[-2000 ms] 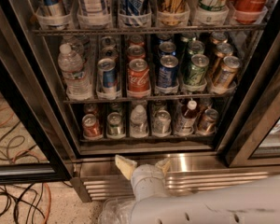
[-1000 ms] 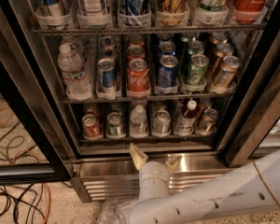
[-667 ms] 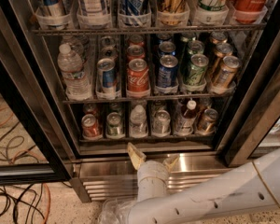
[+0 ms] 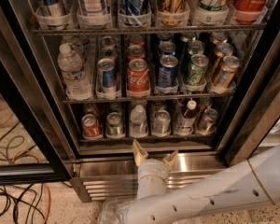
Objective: Pick 7up can from bottom shelf of fridge
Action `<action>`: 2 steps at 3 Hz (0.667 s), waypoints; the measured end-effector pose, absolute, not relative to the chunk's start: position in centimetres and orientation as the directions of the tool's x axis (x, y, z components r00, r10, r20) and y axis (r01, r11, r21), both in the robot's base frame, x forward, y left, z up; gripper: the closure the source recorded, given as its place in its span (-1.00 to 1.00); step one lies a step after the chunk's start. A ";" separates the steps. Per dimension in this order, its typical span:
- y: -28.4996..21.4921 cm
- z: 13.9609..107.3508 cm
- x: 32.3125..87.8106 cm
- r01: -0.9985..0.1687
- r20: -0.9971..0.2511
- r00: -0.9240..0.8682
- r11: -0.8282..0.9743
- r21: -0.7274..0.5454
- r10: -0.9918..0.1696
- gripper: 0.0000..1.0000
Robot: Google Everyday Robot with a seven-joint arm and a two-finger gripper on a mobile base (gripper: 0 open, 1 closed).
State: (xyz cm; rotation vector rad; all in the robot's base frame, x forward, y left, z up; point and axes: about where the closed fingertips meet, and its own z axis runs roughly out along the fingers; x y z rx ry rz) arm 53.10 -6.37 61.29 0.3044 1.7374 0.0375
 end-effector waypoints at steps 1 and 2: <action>-6.8 61.2 54.0 0.184 -0.976 -0.118 0.970 0.161 0.184 -0.44; -6.8 61.2 55.2 0.161 -0.985 -0.101 0.980 0.120 0.138 -0.30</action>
Offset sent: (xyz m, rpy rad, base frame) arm 0.0338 -0.0131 0.0066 -0.1547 -0.1171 0.0002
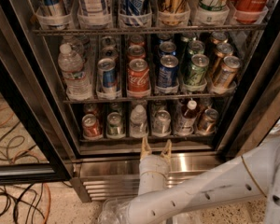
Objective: Pick 7up can from bottom shelf of fridge
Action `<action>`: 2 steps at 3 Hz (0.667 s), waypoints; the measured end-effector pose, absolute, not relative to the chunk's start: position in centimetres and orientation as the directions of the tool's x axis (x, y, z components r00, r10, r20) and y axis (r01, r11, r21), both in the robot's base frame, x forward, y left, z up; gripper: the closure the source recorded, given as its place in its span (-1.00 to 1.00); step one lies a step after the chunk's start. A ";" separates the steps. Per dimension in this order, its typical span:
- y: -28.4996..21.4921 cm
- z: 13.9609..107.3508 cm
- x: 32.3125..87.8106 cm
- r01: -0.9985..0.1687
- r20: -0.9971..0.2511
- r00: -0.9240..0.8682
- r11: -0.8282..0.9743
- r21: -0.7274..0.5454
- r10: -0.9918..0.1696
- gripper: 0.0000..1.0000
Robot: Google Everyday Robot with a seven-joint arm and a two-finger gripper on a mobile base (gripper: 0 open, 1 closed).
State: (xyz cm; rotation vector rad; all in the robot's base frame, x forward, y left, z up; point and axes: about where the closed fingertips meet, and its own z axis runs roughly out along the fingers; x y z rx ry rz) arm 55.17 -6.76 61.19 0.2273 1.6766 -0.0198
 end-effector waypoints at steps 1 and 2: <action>-6.7 61.0 56.6 0.134 -0.991 -0.086 0.987 0.086 0.098 -0.30; -6.3 60.9 58.1 0.106 -0.995 -0.064 0.992 0.071 0.079 -0.30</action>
Offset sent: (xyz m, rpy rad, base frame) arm 0.0453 0.0041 0.0020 -0.0830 -0.0948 0.0624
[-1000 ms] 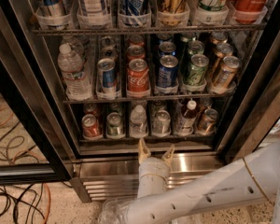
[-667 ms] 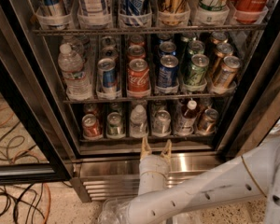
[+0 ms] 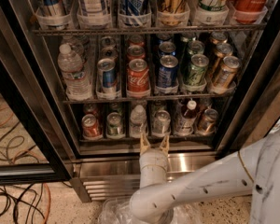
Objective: Pick 7up can from bottom shelf of fridge
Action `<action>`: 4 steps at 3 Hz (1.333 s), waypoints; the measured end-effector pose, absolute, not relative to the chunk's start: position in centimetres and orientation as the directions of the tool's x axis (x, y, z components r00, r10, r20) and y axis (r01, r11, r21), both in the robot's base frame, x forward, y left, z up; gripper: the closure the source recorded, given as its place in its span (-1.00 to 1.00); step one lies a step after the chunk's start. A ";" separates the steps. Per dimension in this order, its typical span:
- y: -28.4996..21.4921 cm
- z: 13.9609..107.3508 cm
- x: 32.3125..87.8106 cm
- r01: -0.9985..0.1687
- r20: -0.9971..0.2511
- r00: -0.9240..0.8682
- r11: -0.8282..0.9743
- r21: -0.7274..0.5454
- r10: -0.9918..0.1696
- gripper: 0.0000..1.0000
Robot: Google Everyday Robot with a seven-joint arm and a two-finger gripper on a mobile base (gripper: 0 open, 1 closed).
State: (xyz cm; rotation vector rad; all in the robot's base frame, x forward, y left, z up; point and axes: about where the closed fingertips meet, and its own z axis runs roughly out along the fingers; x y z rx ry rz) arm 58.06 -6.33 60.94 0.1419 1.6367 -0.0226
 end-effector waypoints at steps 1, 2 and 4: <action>-6.5 61.2 59.3 0.099 -0.997 -0.035 0.993 0.068 0.072 -0.26; -7.1 61.3 59.9 0.109 -0.998 -0.014 0.992 0.062 0.064 -0.24; -7.8 61.1 61.7 0.106 -0.997 0.008 0.992 0.073 0.072 -0.24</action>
Offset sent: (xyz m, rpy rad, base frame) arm 0.0245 -0.0192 0.0104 -0.0286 -0.0921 -0.0394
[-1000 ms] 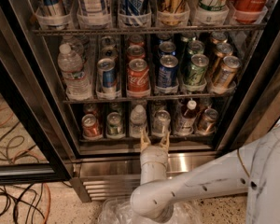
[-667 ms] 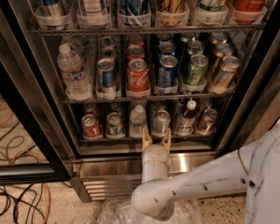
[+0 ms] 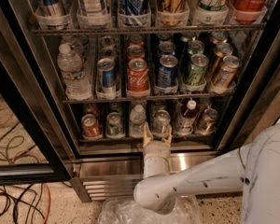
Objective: Pick 7up can from bottom shelf of fridge
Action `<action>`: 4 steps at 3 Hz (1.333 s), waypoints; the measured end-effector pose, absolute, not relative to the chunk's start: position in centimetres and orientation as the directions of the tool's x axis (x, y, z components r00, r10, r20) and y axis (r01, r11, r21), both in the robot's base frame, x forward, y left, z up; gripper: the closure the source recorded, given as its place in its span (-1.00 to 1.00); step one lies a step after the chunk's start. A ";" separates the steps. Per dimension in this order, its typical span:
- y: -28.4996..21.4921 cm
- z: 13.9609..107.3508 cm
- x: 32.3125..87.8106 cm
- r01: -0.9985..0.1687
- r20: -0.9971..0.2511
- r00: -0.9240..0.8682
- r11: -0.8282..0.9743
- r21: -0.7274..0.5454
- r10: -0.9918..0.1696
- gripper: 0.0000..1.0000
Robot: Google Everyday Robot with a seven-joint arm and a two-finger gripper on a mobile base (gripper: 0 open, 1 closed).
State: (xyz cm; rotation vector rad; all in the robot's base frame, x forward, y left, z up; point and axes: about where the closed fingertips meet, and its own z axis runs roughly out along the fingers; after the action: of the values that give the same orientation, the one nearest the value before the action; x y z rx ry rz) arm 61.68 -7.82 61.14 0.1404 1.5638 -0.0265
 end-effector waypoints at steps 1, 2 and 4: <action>-7.9 61.4 62.5 0.098 -0.997 0.021 0.993 0.069 0.068 -0.24; -8.2 62.0 63.5 0.098 -0.998 0.043 0.993 0.060 0.056 -0.24; -9.6 61.6 65.5 0.119 -0.999 0.028 0.992 0.043 0.040 -0.24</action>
Offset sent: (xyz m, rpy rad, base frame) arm 0.0292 -0.0107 0.0181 -0.0329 -0.0688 -0.0055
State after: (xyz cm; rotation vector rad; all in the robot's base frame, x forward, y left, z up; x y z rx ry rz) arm 65.48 -9.63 61.60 0.1264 1.5432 -0.0618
